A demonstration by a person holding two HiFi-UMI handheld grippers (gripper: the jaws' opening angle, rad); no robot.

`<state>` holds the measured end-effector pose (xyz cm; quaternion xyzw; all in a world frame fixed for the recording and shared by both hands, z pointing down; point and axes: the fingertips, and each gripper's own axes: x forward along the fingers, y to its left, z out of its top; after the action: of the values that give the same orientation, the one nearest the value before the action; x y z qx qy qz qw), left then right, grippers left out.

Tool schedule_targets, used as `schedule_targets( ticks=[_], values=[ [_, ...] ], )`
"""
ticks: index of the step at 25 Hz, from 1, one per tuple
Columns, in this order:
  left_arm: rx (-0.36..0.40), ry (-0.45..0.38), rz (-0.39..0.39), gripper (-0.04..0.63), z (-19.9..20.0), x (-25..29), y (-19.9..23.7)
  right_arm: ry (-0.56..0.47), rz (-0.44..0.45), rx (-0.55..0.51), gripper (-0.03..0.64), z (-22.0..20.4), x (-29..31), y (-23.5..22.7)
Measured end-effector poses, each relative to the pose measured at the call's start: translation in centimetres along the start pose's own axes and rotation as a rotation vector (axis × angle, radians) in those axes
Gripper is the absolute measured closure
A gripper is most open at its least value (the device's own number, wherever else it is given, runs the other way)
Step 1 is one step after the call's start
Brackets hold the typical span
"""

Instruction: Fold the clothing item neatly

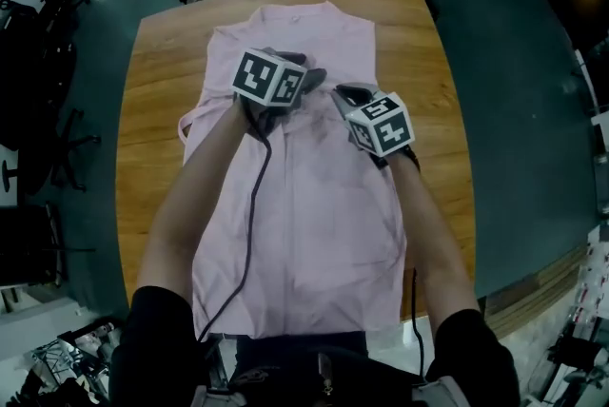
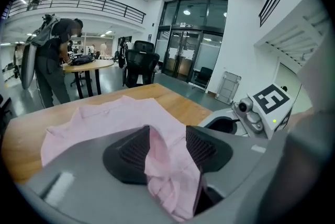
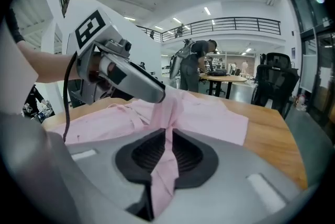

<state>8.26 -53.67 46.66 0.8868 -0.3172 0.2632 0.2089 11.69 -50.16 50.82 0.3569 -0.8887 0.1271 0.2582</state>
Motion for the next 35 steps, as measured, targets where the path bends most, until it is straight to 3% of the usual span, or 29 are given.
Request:
schedule_targets(
  ticks=[4, 9, 13, 14, 16, 19, 24, 28, 35],
  values=[
    [0.012, 0.032, -0.023, 0.367, -1.6, -1.5, 1.3, 0.014, 0.013, -0.013, 0.464, 0.9, 4.2, 1.9],
    [0.096, 0.086, 0.056, 0.367, -3.8, -2.9, 4.7, 0.054, 0.001, -0.042, 0.46, 0.6, 6.4, 2.3],
    [0.073, 0.159, 0.13, 0.367, -8.0, -3.9, 9.0, 0.191, 0.006, -0.175, 0.46, -2.0, 8.4, 3.0],
    [0.062, 0.176, 0.144, 0.367, -9.0, -4.1, 9.9, 0.236, -0.002, -0.212, 0.47, -2.8, 8.6, 2.9],
    [0.047, 0.202, 0.175, 0.367, -10.7, -4.8, 11.5, 0.27, -0.025, -0.248, 0.603, -3.4, 8.0, 2.4],
    [0.023, 0.235, 0.226, 0.367, -12.6, -5.8, 14.1, 0.247, -0.082, -0.254, 0.604, -3.1, 6.4, 0.9],
    [-0.054, 0.304, 0.254, 0.367, -16.4, -6.2, 15.6, 0.334, -0.112, -0.267, 0.603, -6.3, 5.5, -1.0],
    [-0.062, 0.283, 0.272, 0.367, -15.8, -7.0, 15.5, 0.284, -0.032, -0.196, 0.573, -6.1, 5.0, -0.8],
    [-0.008, 0.159, 0.353, 0.367, -9.0, -9.4, 16.1, 0.11, 0.018, -0.135, 0.554, 0.0, 1.5, -3.8]
  ],
)
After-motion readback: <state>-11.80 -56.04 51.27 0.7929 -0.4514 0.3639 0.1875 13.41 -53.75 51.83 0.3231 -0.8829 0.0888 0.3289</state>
